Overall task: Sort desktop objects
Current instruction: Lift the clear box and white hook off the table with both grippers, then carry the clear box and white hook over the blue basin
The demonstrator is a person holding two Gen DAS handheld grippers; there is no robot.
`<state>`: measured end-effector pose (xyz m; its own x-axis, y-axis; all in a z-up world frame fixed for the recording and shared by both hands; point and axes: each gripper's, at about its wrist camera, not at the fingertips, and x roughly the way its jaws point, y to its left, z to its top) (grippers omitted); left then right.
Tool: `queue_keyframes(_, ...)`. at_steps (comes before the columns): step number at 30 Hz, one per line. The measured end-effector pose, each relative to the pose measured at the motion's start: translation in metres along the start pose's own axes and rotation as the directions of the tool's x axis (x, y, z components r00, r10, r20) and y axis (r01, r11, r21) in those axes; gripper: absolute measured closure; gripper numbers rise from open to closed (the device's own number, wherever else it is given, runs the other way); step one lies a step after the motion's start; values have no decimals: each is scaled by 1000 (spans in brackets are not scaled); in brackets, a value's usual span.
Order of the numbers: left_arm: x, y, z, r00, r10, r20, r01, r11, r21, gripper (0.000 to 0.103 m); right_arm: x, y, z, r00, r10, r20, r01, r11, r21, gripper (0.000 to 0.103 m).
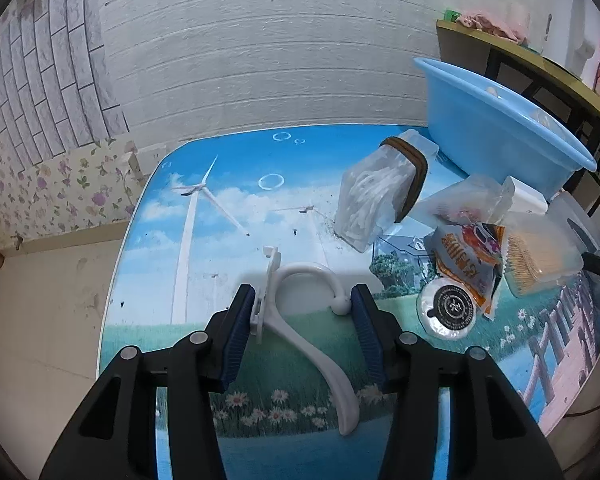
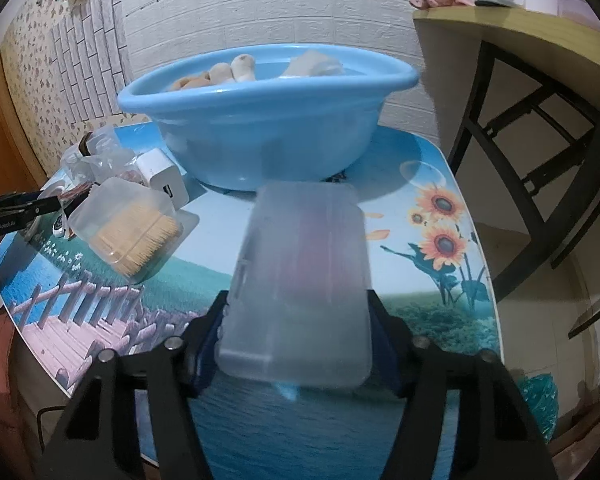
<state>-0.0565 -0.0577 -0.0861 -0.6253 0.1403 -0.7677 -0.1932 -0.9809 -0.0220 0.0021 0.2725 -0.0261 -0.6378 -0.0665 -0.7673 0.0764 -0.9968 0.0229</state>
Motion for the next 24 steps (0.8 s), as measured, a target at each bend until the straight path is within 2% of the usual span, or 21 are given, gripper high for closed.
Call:
queue_keyframes(9,-21,-2,7,1000,-21,9,21,999,-41,55,-9,-14,0,1000,-5,1,5,997,75,44)
queue_keyframes(17,-46,-6,22,998,-30,62,34,998,-54,55,-32,-36,3,998,-35,54,26,988,152,44)
queue_keyframes(24,-50,-14,29,998,-22,66,25,999,-44,55,-53,-48,6,994,-48,99,28,981,190,44)
